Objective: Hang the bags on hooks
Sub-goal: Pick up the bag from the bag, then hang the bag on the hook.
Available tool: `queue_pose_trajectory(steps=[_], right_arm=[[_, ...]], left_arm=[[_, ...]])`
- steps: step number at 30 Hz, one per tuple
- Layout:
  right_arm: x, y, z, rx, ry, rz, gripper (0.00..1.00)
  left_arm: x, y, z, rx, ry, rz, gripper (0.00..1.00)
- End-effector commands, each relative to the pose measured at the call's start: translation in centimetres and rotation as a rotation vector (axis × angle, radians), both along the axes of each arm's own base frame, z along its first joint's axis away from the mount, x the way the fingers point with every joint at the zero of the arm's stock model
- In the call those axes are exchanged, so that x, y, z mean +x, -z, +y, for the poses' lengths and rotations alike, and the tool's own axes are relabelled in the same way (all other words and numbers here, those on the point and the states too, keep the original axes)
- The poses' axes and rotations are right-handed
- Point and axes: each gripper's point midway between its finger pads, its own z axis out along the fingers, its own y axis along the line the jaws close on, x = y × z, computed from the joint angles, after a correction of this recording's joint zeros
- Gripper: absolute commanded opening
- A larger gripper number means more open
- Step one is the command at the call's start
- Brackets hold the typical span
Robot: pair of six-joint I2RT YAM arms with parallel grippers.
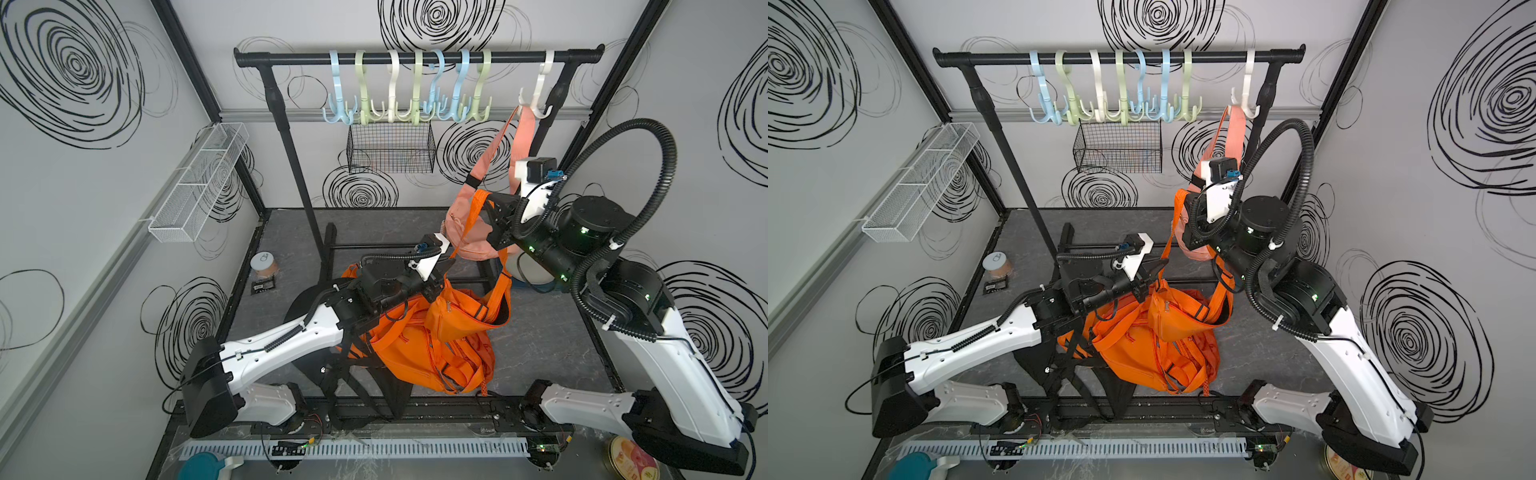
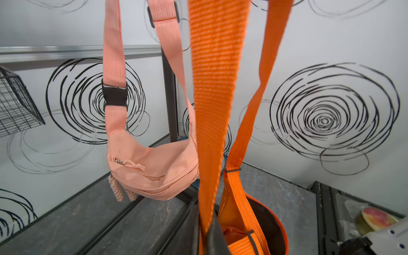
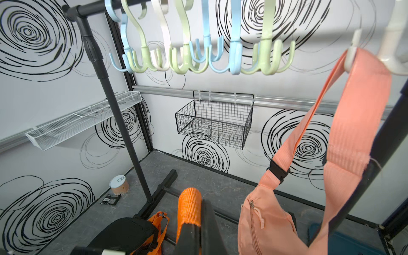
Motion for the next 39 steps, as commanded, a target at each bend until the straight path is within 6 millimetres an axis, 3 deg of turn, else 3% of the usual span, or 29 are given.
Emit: queue_pose_trajectory(steps=[1,5,9,15,21,28,34,39], right_arm=[[-0.5,-2.4,0.1,0.022,-0.026,-0.056,0.0],[-0.4,-3.1,1.0,0.018,-0.057,-0.067,0.0],[0.8,-3.8,1.0,-0.006,-0.031,-0.085,0.0],[4.0,-7.8,-2.3,0.092,-0.01,-0.136,0.0],[6.6,-11.8,-2.9,0.17,-0.036,-0.212,0.0],[10.0,-14.0,-4.0,0.272,-0.111,-0.239,0.0],[12.1,-12.9,-2.7,0.285,-0.204,-0.198,0.0],[13.9,-12.0,-3.1,0.304,-0.23,-0.161,0.0]], left_arm=[[0.0,-3.6,0.8,-0.085,0.012,-0.045,0.04],[0.4,-5.2,0.7,-0.108,0.019,-0.062,0.01],[0.7,-8.1,1.1,-0.131,0.002,-0.115,0.0],[2.2,-14.6,2.7,-0.201,-0.067,-0.182,0.0],[4.0,-19.1,2.6,-0.254,-0.098,-0.208,0.0],[7.6,-20.7,0.8,-0.277,-0.074,-0.172,0.0],[11.1,-20.9,-0.7,-0.273,-0.078,-0.134,0.0],[12.7,-20.3,-1.8,-0.258,-0.075,-0.117,0.0]])
